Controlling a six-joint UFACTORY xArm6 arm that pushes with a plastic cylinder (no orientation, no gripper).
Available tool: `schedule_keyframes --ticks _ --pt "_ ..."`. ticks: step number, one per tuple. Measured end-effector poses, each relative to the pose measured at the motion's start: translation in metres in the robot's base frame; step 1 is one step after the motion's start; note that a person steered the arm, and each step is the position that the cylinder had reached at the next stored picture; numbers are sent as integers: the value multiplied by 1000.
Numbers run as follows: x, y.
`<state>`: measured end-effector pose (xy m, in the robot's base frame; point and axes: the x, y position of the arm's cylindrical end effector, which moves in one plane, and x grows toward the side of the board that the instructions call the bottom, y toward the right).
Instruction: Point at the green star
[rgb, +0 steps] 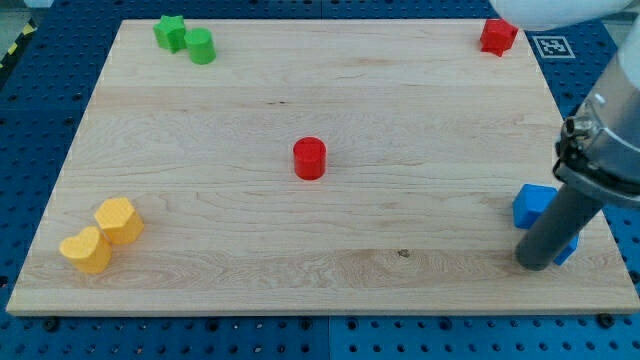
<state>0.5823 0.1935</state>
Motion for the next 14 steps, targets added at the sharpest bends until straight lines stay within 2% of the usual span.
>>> schedule_keyframes --ticks 1,2,3,4,5,6,8,9,10,13,14 --pt "-6 -52" --pt "-53 -72" --pt "-100 -64" --pt "-120 -26" --pt "-120 13" --pt "-120 21" --pt "-131 2" --pt "-171 -35" --pt "-213 -110" --pt "-274 -394" --pt "-280 -404"
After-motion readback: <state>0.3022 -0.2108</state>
